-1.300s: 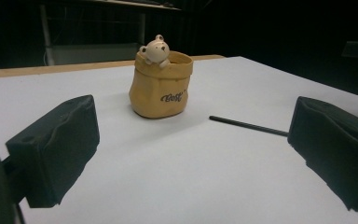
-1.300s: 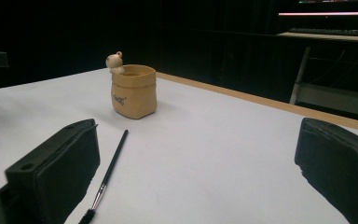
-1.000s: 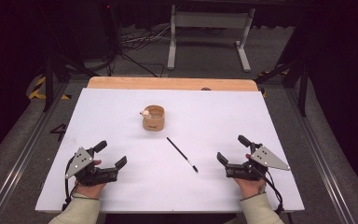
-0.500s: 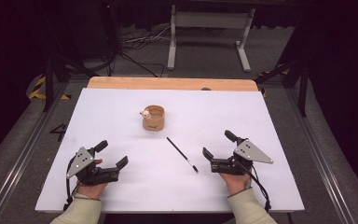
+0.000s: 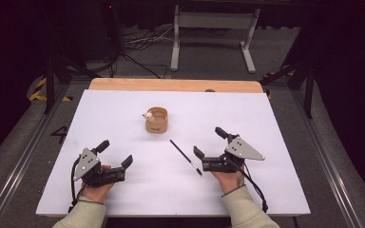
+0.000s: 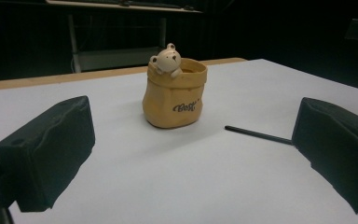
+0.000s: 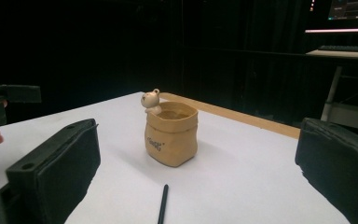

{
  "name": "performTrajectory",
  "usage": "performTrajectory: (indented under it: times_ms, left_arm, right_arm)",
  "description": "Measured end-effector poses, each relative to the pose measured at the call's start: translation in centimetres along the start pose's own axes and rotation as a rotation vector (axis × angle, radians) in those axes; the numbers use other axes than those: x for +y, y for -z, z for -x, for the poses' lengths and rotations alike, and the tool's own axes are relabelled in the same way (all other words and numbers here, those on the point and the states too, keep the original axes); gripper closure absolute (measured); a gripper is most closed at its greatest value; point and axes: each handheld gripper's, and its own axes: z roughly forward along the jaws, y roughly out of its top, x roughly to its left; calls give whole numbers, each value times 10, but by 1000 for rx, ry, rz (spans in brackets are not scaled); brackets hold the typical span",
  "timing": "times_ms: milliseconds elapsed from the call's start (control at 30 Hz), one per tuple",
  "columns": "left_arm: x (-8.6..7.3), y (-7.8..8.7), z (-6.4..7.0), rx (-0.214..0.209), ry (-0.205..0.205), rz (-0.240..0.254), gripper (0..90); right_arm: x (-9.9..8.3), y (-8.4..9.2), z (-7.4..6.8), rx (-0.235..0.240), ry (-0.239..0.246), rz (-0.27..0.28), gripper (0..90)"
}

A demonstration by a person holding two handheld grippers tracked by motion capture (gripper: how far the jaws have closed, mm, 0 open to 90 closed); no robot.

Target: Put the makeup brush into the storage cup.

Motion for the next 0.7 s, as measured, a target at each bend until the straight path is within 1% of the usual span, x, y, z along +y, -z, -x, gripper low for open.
performTrajectory:
  times_ms: [33,67,100,133,167,200,233,267,333,367,400,433,467,500,533,567,600,667,700]
  left_arm:
    - [0,0,-1,-2,5,-9,6]
    - [1,0,-2,-13,15,-27,11]
    - [2,1,-3,-26,11,-43,16]
    - [5,2,-2,-20,-3,-48,17]
    - [6,4,-2,-13,-13,-38,24]
    - [7,4,-3,-26,-14,-35,25]
    - [7,5,-3,-36,-14,-37,25]
    - [7,4,-3,-36,-20,-41,24]
    - [6,3,-2,-47,-48,-57,12]
    - [5,2,-1,-49,-62,-64,10]
    - [5,2,-1,-56,-74,-77,9]
    - [4,1,0,-60,-69,-88,13]
    - [4,1,1,-63,-75,-105,16]
    - [4,1,1,-63,-75,-105,20]
    - [4,0,2,-80,-70,-129,33]
    - [4,0,2,-89,-65,-146,38]
    - [4,-1,1,-103,-47,-166,39]
    - [4,0,0,-103,-45,-166,45]
    - [4,0,0,-103,-45,-166,50]
  right_arm:
    - [0,-2,-1,10,-6,-10,0]
    - [0,-4,-1,21,-17,-18,1]
    - [0,-6,-2,35,-36,-35,5]
    - [0,-7,-2,39,-44,-51,11]
    - [1,-9,-2,45,-48,-80,16]
    - [2,-11,-3,41,-40,-101,15]
    - [3,-12,-4,41,-32,-110,19]
    - [4,-13,-4,42,-24,-114,32]
    - [10,-17,-6,35,-7,-162,42]
    - [12,-19,-8,27,-2,-193,41]
    - [13,-21,-8,16,5,-211,41]
    - [14,-22,-9,2,12,-219,43]
    - [14,-24,-10,-8,21,-227,71]
    - [14,-25,-10,6,20,-242,130]
    - [14,-28,-10,18,12,-294,156]
    - [14,-30,-11,12,24,-327,170]
    - [14,-32,-11,6,37,-363,185]
    - [14,-36,-12,-11,62,-418,204]
    - [14,-36,-12,-11,62,-418,204]
